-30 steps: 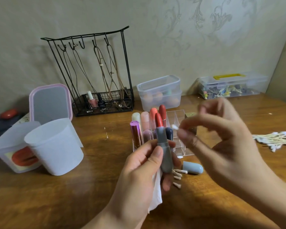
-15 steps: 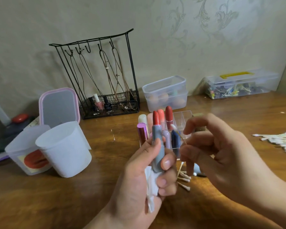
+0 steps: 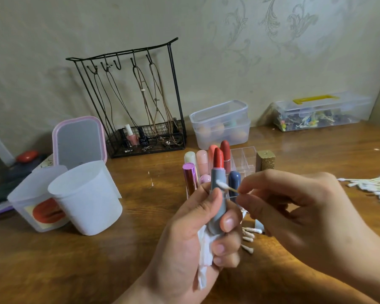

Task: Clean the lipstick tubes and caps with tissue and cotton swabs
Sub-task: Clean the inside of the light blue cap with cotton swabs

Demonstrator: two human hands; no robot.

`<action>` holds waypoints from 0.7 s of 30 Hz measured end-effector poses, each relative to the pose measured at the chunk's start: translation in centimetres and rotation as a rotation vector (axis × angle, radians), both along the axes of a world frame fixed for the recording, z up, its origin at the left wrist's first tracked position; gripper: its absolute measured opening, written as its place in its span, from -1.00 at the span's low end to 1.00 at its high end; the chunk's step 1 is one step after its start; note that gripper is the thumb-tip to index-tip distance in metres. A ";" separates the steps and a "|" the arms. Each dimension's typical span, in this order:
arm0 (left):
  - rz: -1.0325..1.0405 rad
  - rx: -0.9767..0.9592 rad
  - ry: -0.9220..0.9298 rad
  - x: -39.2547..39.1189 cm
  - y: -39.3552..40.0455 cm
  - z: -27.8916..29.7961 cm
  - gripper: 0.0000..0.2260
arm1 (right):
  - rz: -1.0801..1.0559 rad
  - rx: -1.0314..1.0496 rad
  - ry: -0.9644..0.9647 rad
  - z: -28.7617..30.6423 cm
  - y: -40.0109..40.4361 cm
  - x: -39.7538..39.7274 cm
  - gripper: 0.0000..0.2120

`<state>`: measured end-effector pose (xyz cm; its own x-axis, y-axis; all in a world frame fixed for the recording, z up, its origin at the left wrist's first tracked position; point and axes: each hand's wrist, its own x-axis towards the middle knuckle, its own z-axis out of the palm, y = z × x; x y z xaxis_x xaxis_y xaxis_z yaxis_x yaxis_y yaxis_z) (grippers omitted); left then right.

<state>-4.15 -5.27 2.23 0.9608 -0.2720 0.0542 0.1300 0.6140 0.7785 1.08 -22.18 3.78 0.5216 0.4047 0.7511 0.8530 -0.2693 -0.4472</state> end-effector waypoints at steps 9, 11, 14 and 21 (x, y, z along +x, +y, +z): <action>0.024 0.020 -0.025 0.1 0.0 0.0 -0.71 | -0.005 -0.022 -0.045 0.4 0.0 -0.2 -0.96; 0.029 0.027 -0.017 0.1 0.0 0.0 -0.76 | -0.022 -0.001 -0.027 0.4 -0.1 -0.1 -0.96; 0.035 0.024 -0.002 0.1 0.1 -0.1 -0.76 | -0.028 0.001 -0.019 0.3 -0.3 0.1 -0.95; 0.059 0.033 0.005 0.1 0.0 0.0 -0.73 | -0.011 -0.021 -0.007 0.4 -0.4 0.0 -0.96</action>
